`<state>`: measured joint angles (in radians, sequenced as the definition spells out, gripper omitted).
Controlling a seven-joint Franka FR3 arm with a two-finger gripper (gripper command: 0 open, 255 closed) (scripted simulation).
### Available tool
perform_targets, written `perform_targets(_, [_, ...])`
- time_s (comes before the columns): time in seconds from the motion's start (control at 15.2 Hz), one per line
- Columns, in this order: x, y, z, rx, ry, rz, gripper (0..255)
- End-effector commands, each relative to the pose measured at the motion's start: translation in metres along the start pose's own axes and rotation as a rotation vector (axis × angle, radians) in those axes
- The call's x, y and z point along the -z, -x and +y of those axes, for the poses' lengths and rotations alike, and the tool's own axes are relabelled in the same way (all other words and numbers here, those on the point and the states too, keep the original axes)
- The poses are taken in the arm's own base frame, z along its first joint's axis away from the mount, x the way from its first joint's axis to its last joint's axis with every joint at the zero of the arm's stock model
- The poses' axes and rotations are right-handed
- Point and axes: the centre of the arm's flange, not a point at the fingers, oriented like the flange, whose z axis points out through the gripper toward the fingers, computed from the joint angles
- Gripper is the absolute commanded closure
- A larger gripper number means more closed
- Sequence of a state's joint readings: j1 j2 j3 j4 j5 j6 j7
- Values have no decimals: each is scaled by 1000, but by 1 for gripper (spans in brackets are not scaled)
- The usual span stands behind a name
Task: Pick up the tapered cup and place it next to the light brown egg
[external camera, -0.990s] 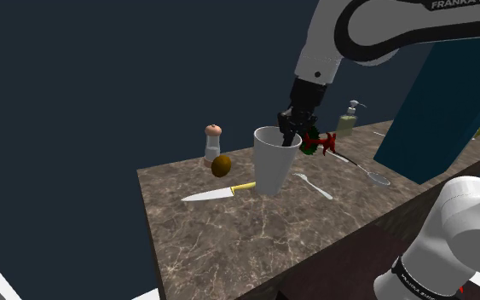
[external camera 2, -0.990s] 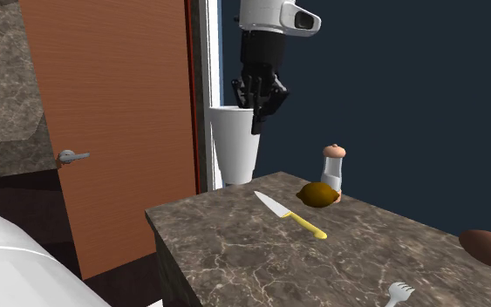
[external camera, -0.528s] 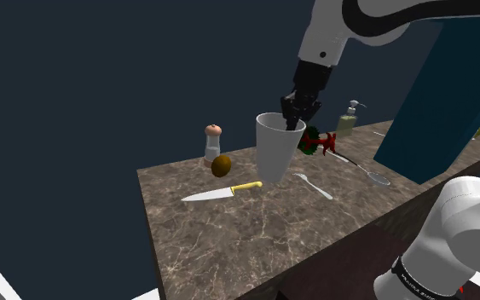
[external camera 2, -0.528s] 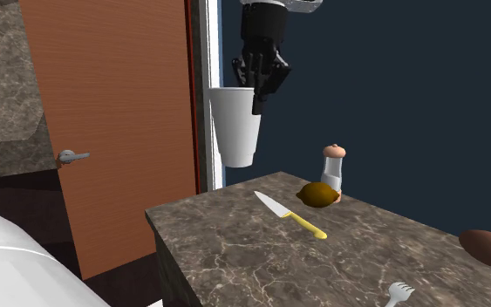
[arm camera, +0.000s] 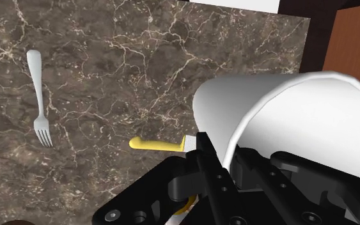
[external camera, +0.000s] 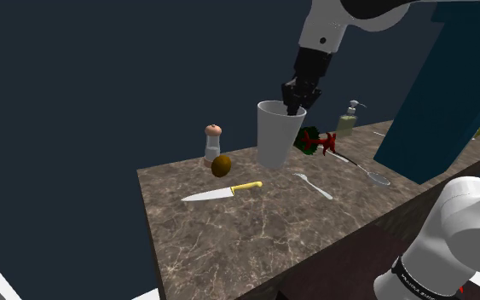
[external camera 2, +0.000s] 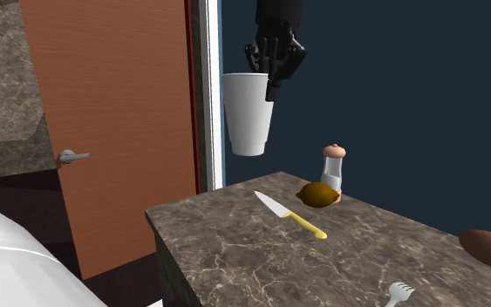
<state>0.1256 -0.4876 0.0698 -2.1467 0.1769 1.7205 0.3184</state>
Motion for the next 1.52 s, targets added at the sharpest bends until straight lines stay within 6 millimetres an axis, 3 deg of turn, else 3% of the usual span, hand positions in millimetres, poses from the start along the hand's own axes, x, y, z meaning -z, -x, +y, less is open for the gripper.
perform_targets(0.0, [-5,-22,14,0,0,1,255])
perform_targets(1.45, [-44,-253,185,0,0,1,255])
